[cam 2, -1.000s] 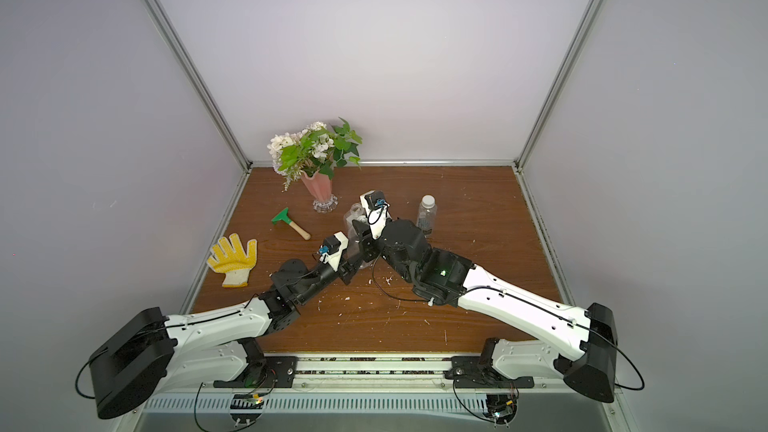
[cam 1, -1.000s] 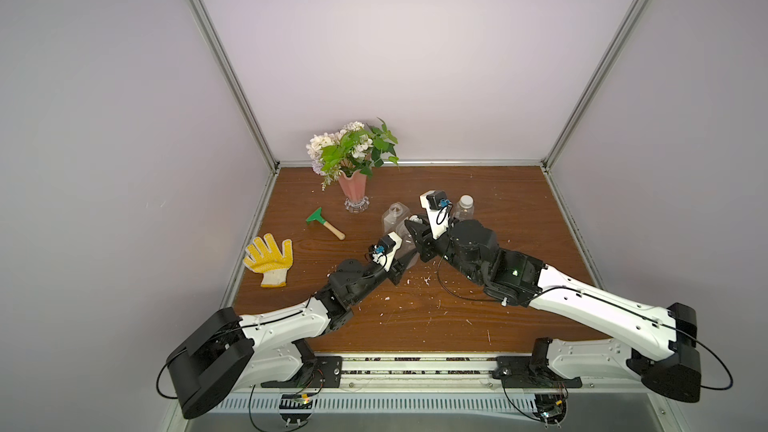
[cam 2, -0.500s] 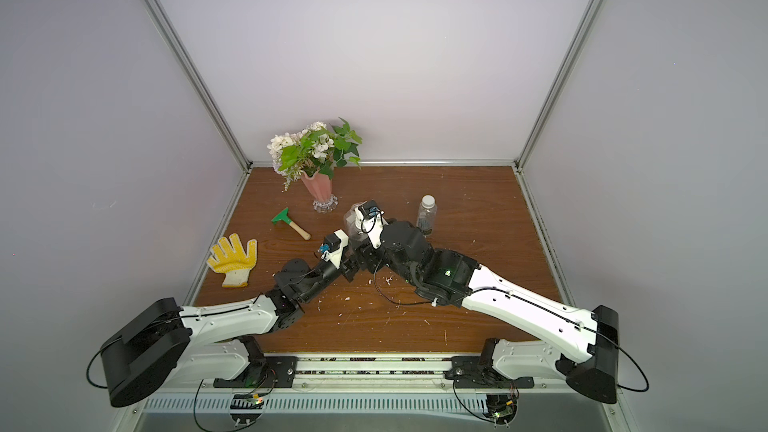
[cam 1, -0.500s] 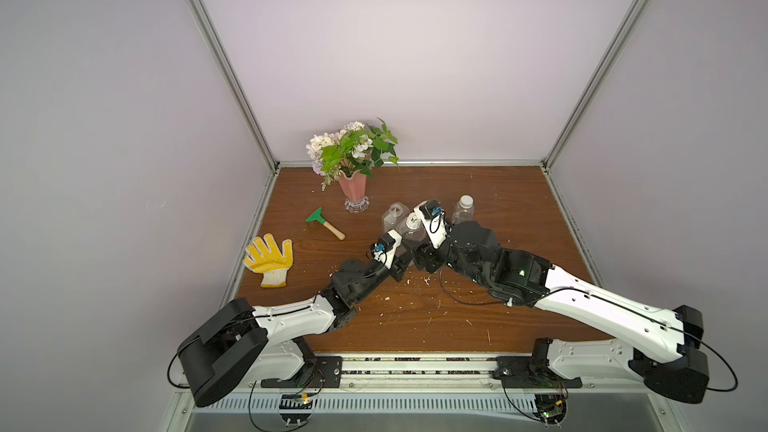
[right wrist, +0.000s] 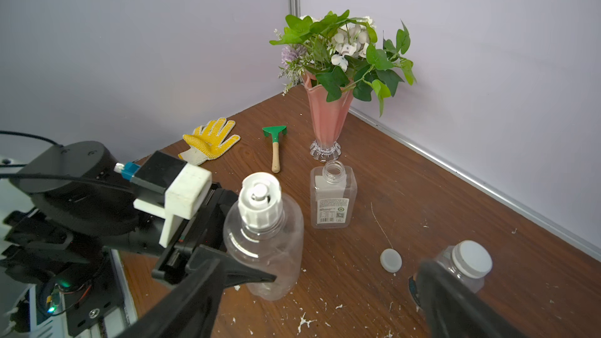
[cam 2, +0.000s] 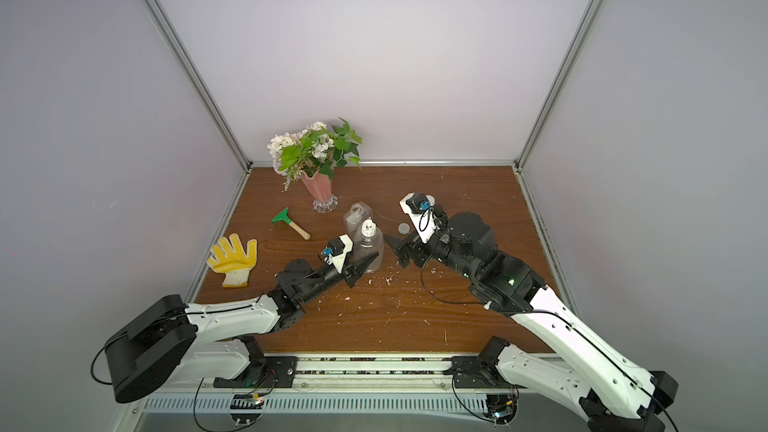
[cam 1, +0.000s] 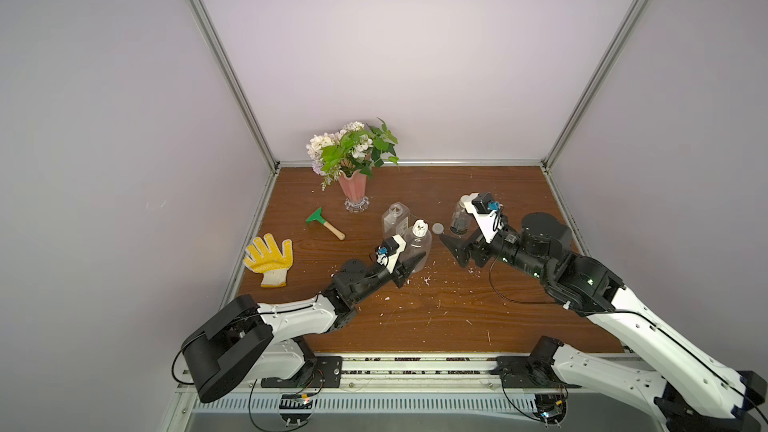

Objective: Screw on the bottle caps
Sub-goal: Screw the bottle cap onto the plastic bottle.

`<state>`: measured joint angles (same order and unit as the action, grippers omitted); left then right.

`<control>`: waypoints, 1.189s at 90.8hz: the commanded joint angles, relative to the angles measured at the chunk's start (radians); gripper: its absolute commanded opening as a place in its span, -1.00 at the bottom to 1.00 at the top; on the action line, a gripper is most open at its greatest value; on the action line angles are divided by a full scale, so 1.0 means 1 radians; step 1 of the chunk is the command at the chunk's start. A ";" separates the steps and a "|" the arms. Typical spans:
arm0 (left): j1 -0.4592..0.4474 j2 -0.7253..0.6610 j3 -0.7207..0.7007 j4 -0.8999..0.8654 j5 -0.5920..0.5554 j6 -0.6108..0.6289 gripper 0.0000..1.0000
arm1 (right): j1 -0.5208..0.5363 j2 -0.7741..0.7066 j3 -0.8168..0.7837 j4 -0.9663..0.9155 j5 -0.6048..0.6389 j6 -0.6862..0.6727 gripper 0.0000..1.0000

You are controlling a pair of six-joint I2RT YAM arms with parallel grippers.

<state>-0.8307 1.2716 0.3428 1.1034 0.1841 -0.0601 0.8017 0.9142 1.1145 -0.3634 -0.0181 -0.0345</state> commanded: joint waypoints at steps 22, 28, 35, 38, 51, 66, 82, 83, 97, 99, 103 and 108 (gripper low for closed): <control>0.007 -0.044 0.020 0.042 0.311 -0.020 -0.16 | -0.056 -0.002 0.007 0.069 -0.574 -0.311 0.90; 0.008 -0.044 0.024 0.041 0.332 -0.025 -0.16 | -0.055 0.017 0.017 0.072 -0.580 -0.328 0.83; 0.008 -0.043 0.028 0.041 0.341 -0.029 -0.17 | -0.055 0.043 0.031 0.066 -0.564 -0.334 0.75; 0.008 -0.043 0.028 0.041 0.345 -0.029 -0.16 | -0.055 0.056 0.037 0.060 -0.553 -0.336 0.69; 0.008 -0.049 0.027 0.042 0.352 -0.030 -0.16 | -0.056 0.088 0.046 0.039 -0.524 -0.346 0.45; 0.008 -0.050 0.027 0.041 0.354 -0.027 -0.16 | -0.056 0.103 0.039 0.043 -0.536 -0.348 0.21; 0.008 -0.040 0.027 0.041 0.346 -0.025 -0.16 | -0.056 0.114 0.042 0.036 -0.557 -0.352 -0.04; 0.008 -0.039 0.027 0.042 0.344 -0.025 -0.16 | -0.055 0.115 0.042 0.036 -0.558 -0.353 -0.06; 0.008 -0.029 0.028 0.042 0.344 -0.023 -0.16 | -0.056 0.125 0.052 0.015 -0.559 -0.358 -0.27; 0.008 -0.028 0.028 0.041 0.343 -0.023 -0.16 | -0.055 0.127 0.055 0.011 -0.559 -0.358 -0.29; 0.007 -0.025 0.030 0.040 0.343 -0.022 -0.16 | -0.056 0.130 0.061 0.002 -0.558 -0.357 -0.34; 0.008 -0.022 0.033 0.032 0.342 -0.017 -0.16 | -0.056 0.135 0.071 -0.015 -0.553 -0.357 -0.39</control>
<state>-0.8303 1.2427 0.3431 1.1027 0.5121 -0.0780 0.7494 1.0405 1.1297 -0.3580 -0.5560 -0.3794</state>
